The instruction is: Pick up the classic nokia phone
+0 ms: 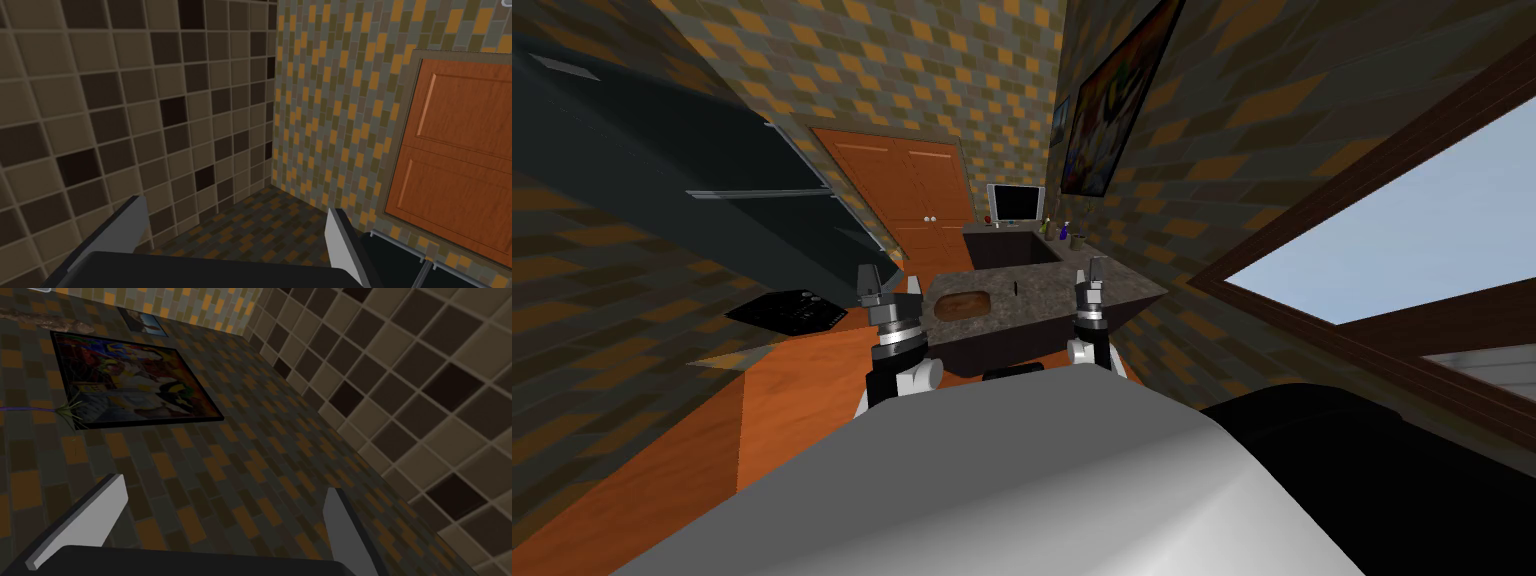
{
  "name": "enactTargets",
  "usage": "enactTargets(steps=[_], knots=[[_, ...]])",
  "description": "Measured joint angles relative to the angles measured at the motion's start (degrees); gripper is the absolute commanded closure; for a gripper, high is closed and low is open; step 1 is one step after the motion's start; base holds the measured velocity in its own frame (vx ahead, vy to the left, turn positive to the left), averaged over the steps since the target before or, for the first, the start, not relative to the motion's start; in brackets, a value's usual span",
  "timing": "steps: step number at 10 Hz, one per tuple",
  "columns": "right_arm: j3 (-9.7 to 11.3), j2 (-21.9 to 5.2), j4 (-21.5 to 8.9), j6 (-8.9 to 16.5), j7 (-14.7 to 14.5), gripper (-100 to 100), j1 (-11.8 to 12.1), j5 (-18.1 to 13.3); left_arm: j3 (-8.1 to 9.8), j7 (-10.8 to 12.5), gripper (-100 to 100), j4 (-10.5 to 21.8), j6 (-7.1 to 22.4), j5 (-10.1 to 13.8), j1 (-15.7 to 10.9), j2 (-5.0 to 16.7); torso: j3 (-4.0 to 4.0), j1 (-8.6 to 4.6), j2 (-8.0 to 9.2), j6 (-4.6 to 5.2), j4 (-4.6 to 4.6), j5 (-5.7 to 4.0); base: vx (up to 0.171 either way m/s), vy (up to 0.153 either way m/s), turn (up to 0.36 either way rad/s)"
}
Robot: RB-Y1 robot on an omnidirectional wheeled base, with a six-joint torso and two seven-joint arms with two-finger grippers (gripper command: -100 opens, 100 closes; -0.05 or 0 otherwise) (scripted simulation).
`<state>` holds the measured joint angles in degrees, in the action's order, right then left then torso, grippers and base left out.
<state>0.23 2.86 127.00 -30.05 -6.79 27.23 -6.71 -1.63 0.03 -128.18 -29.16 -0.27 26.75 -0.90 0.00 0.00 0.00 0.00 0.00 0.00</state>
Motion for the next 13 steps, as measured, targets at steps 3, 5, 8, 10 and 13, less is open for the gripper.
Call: enactTargets(steps=[3, 5, 8, 10, 13], knots=[[0.09, -4.61, -1.78, -0.87, 1.12, -100, 0.94, -0.36, 0.0, 0.0, 0, 0.0, 0.0, 0.0, -0.01, 0.0, 0.14, -0.05, 0.26, 0.0, 0.05, -0.01, -0.073, -0.003, 0.054], [0.34, -8.32, -4.4, -1.93, 2.45, -100, 1.63, -0.95, 0.0, 0.0, 0, 0.0, 0.0, 0.0, -0.01, 0.0, 0.23, -0.05, 0.41, 0.0, 0.09, -0.01, -0.093, -0.007, 0.058], [0.87, -13.08, -7.99, -3.31, 3.97, -100, 2.2, -1.87, 0.0, 0.0, 0, 0.0, 0.0, 0.0, -0.01, 0.0, 0.22, -0.08, 0.38, -0.01, 0.08, -0.02, -0.086, -0.008, 0.073], [1.52, -16.06, -9.51, -3.81, 4.89, -100, 3.17, -2.58, 0.0, 0.0, 0, 0.0, 0.0, 0.0, -0.01, 0.0, 0.19, -0.04, 0.32, 0.0, 0.07, -0.01, -0.071, 0.001, 0.059], [1.66, -20.24, -13.21, -5.28, 6.47, -100, 3.45, -3.12, 0.0, 0.0, 0, 0.0, 0.0, 0.0, 0.0, 0.0, 0.14, -0.05, 0.23, 0.01, 0.06, -0.01, -0.064, 0.002, 0.093]])
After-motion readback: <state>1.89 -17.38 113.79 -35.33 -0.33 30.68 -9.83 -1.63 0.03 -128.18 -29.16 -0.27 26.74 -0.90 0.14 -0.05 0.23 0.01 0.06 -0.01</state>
